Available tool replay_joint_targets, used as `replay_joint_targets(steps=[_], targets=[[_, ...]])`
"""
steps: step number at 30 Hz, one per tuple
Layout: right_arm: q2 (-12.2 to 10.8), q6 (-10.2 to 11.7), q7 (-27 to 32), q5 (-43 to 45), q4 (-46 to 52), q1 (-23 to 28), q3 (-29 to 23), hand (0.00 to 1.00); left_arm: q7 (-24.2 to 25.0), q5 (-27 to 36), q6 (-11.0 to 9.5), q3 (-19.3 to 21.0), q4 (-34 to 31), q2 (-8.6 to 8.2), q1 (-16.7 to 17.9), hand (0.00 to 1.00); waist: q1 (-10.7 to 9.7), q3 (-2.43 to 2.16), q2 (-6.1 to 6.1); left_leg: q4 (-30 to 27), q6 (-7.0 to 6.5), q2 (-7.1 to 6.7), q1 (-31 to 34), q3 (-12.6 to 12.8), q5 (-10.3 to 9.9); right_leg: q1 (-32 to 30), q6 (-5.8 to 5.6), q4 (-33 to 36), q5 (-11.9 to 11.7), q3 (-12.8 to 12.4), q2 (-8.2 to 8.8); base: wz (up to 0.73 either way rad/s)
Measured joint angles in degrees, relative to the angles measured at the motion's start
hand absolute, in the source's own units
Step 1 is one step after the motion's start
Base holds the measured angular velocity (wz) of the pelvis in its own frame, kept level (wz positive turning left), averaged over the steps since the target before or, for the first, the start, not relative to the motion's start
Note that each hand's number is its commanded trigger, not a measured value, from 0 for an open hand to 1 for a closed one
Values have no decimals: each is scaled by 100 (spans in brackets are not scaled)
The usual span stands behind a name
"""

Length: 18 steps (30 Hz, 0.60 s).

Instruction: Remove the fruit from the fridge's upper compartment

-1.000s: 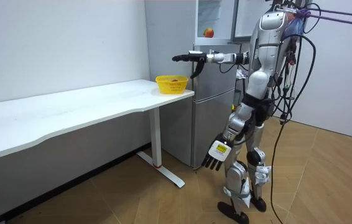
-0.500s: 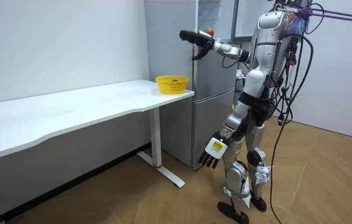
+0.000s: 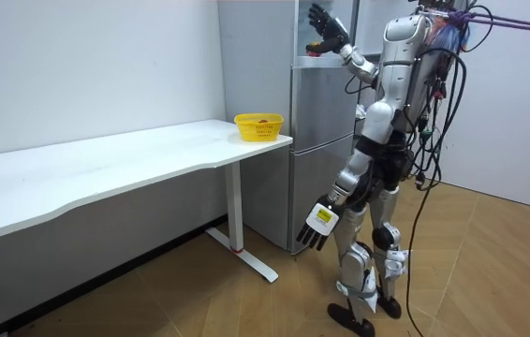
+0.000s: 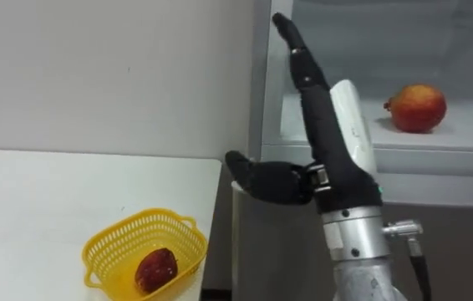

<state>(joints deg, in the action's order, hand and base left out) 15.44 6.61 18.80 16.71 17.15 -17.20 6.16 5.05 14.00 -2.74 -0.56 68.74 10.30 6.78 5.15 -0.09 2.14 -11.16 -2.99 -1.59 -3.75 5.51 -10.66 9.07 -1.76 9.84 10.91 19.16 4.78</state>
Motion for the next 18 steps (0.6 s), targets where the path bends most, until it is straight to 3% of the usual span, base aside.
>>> replay_joint_targets(steps=[10,18], targets=[[56,62,685,40,285,60,-628,0,-62,153,-8,60,187,8,72,0,-232,7,35,52,-2,-1,-79,52,-1,15,-4,0,-3,-40,-1,-3],[168,83,804,-869,-100,101,-1098,0,-190,155,-8,213,144,11,199,0,-366,12,134,44,-2,2,-18,56,-2,-4,-5,16,-4,-13,5,0]])
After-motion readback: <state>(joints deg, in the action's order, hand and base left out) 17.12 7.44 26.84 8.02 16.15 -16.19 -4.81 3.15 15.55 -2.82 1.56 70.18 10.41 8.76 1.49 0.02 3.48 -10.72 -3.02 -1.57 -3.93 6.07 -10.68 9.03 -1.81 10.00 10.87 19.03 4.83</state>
